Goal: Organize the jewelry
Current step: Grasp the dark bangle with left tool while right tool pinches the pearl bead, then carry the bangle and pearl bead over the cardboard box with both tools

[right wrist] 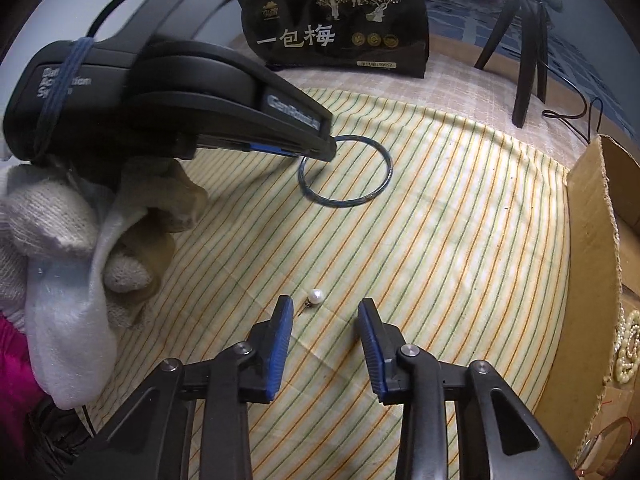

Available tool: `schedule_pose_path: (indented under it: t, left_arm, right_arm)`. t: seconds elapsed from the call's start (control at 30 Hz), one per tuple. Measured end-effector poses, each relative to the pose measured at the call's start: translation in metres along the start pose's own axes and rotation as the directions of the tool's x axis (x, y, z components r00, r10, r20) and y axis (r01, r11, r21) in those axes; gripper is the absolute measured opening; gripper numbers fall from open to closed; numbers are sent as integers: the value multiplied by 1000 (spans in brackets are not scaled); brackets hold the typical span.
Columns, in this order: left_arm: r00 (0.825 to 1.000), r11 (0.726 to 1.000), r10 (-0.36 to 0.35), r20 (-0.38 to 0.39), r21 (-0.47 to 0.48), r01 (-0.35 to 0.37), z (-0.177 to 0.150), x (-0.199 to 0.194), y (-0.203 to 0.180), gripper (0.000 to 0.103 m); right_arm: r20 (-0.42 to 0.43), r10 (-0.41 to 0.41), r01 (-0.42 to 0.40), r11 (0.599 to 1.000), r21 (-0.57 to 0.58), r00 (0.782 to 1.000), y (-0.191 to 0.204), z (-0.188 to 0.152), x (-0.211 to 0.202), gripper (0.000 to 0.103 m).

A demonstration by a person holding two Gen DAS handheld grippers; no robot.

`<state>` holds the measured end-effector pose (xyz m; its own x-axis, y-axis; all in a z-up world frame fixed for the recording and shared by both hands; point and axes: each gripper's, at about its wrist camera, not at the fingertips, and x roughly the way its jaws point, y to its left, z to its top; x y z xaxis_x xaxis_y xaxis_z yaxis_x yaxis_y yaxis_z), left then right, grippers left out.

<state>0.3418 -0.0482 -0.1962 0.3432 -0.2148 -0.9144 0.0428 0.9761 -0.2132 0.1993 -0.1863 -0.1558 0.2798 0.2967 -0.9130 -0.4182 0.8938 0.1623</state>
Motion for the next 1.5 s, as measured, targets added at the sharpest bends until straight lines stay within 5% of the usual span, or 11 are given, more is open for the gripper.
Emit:
schedule_pose_path:
  t: [0.43, 0.67, 1.5]
  left_arm:
    - [1000, 1000, 0, 6, -11, 0, -1, 15, 14, 7]
    - [1000, 1000, 1, 12, -14, -1, -1, 16, 15, 4]
    - [993, 998, -44, 105, -35, 48, -12, -60, 15, 1]
  right_arm:
    - [-5, -36, 35, 997, -72, 999, 10, 1, 17, 27]
    - [-3, -67, 67, 992, -103, 998, 16, -2, 20, 6]
    - [85, -66, 65, 998, 17, 994, 1, -7, -38, 6]
